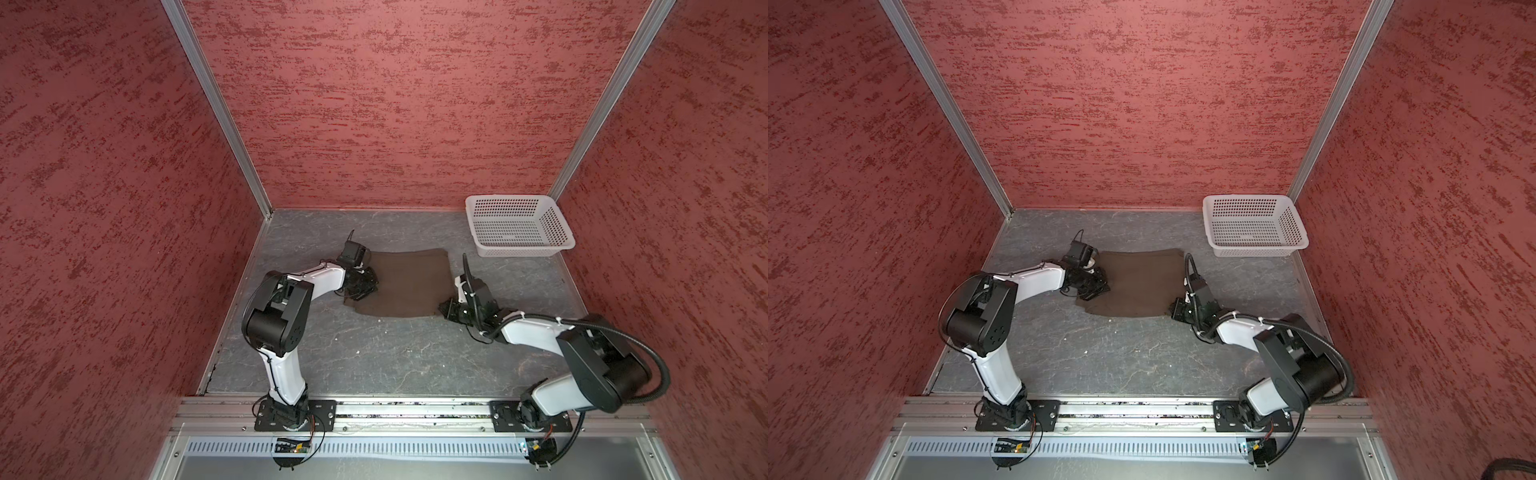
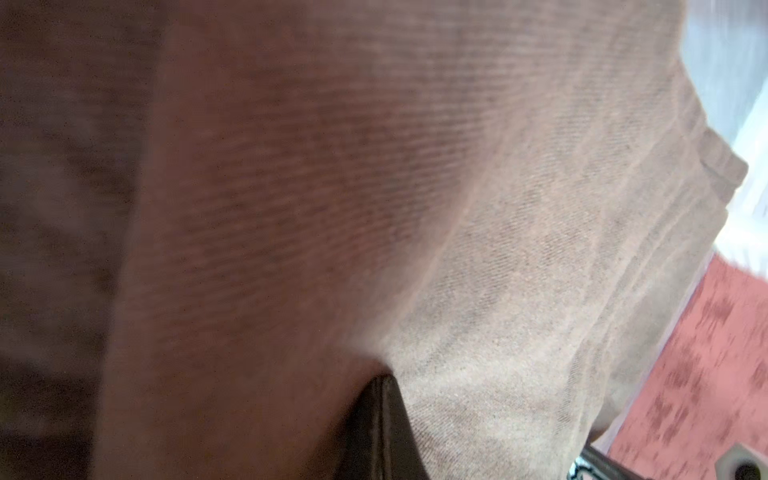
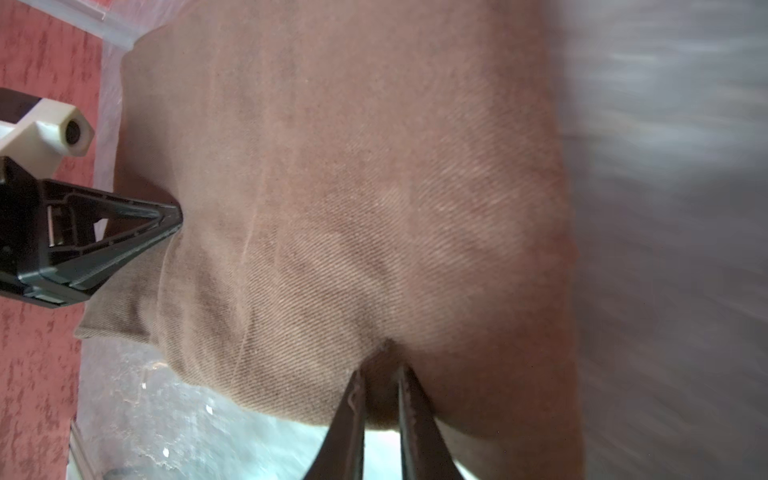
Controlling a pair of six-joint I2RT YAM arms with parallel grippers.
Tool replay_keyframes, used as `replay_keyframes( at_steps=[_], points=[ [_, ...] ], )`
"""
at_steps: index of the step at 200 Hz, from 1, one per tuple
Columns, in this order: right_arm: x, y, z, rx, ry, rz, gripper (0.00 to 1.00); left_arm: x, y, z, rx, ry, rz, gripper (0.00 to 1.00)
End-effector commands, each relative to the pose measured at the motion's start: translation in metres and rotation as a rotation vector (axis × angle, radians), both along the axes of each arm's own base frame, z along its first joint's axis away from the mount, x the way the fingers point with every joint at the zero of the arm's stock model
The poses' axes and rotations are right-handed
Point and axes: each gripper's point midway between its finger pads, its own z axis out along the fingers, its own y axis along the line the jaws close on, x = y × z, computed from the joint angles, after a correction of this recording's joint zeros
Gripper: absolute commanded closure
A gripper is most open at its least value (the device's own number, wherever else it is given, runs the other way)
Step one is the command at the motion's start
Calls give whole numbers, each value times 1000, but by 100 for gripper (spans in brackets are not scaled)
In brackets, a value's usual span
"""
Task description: Fold and stack the trousers
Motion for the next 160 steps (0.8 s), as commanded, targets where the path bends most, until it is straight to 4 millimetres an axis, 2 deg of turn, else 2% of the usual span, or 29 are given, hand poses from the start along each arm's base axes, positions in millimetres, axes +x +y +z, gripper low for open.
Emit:
replay_keyframes(
  at_steps=[1, 17, 35, 46, 57, 78, 100, 111, 127, 141, 160],
  points=[
    [-11, 39, -21, -33, 64, 125, 83, -24, 62, -23, 139, 105, 98, 95],
    [-4, 76, -18, 28, 58, 194, 83, -22, 84, -12, 149, 90, 144, 95],
    [1, 111, -4, 111, 38, 253, 83, -22, 96, 3, 139, 65, 177, 92],
    [4, 123, 5, 150, 30, 277, 83, -21, 98, 12, 138, 41, 184, 91],
    [6, 125, 9, 141, 23, 288, 83, -21, 100, 19, 146, 25, 189, 90],
    [8, 118, 18, 78, -7, 301, 82, -23, 101, 30, 143, 12, 198, 88],
    [9, 104, 40, 21, -87, 297, 80, -22, 98, 49, 121, -33, 200, 82],
    [11, 92, 55, -19, -150, 274, 80, -21, 92, 59, 100, -62, 191, 76],
    [15, 70, 85, -67, -266, 215, 77, -20, 81, 69, 76, -83, 169, 74],
    [18, 47, 117, -96, -388, 135, 70, -22, 68, 77, 86, -101, 136, 72],
    [17, 11, 148, -147, -513, 12, 61, -26, 45, 82, 120, -119, 87, 70]
  ],
)
